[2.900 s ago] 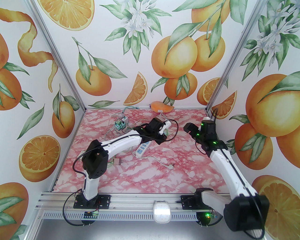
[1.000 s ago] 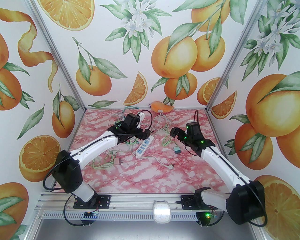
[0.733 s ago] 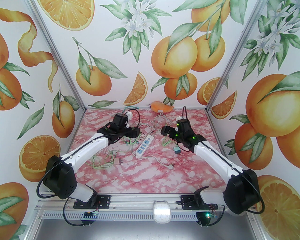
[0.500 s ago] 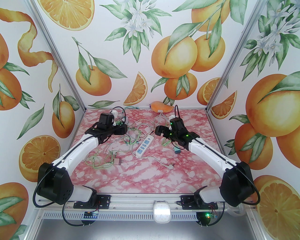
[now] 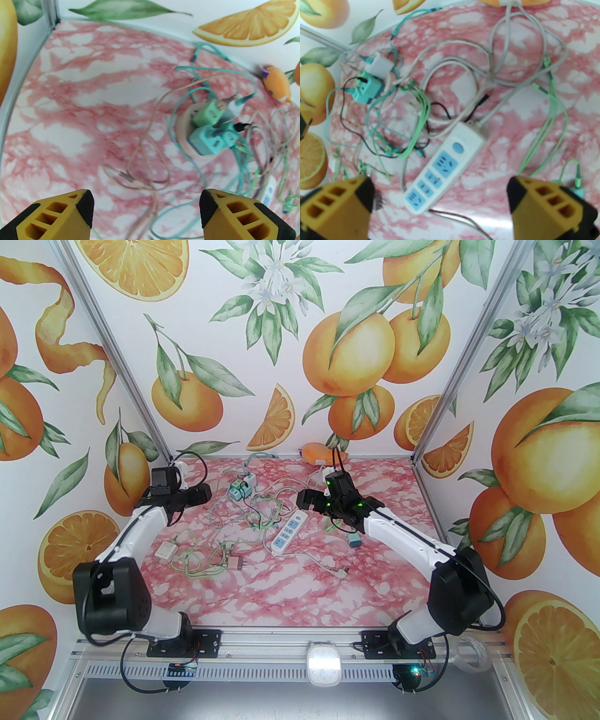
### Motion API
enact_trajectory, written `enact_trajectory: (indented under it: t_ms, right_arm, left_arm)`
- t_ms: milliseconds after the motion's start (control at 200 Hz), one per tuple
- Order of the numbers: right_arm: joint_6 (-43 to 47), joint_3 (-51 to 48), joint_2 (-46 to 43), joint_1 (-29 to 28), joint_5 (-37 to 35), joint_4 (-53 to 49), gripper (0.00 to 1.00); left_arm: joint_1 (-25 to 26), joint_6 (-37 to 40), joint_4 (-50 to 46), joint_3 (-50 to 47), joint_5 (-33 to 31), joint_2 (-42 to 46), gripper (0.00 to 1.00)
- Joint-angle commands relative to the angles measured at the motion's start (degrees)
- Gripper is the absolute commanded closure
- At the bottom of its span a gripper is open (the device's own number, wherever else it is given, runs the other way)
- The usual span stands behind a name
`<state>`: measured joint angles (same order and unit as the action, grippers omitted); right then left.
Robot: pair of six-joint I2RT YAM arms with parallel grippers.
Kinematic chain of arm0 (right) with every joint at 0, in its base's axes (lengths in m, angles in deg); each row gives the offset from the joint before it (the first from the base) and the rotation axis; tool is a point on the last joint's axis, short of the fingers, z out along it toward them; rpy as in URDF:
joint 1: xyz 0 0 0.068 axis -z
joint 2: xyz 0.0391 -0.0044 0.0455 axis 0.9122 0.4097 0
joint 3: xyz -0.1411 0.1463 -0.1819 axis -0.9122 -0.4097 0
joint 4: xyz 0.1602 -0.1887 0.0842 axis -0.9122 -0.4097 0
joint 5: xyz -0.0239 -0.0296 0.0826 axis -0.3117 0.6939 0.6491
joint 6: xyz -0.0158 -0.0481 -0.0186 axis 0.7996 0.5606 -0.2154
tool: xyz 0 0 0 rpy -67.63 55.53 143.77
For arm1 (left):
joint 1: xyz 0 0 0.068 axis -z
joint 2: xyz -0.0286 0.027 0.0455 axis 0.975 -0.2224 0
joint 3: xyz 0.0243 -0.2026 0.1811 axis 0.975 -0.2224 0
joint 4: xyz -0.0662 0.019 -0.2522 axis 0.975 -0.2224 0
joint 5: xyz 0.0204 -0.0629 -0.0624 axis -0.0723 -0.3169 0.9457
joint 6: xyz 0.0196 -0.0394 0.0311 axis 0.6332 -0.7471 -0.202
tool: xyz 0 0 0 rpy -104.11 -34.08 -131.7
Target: Pull the plug off the socket
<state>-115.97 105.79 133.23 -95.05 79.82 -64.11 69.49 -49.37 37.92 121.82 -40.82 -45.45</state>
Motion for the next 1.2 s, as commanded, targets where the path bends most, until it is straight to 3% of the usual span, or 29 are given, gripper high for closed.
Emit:
enact_trajectory:
  t_ms: [0, 140, 275, 565, 1196]
  right_arm:
    - [1.0, 2.5, 1.3, -0.4, 1.7, 0.7, 0.0]
    - [1.2, 4.0, 3.2, -0.4, 2.3, 0.8, 0.0]
    - [1.1, 6.2, 6.2, -0.4, 3.1, 1.1, 0.0]
    - [0.1, 10.4, 10.7, -0.5, 4.5, 0.4, 0.0]
    - [0.0, 11.9, 13.0, -0.8, 4.2, -1.3, 0.0]
  left_arm:
    - [-0.1, 3.8, 4.2, -0.4, 4.6, -3.3, 0.25]
    - [0.8, 6.4, 6.5, -0.7, 7.3, -7.1, 0.29]
    - [4.3, 10.2, 7.0, -1.1, 6.0, -9.4, 0.3]
    - [8.2, 10.5, 9.1, 0.2, 6.2, -13.8, 0.29]
    - [11.2, 14.2, 3.7, 15.3, 4.3, -25.2, 0.31]
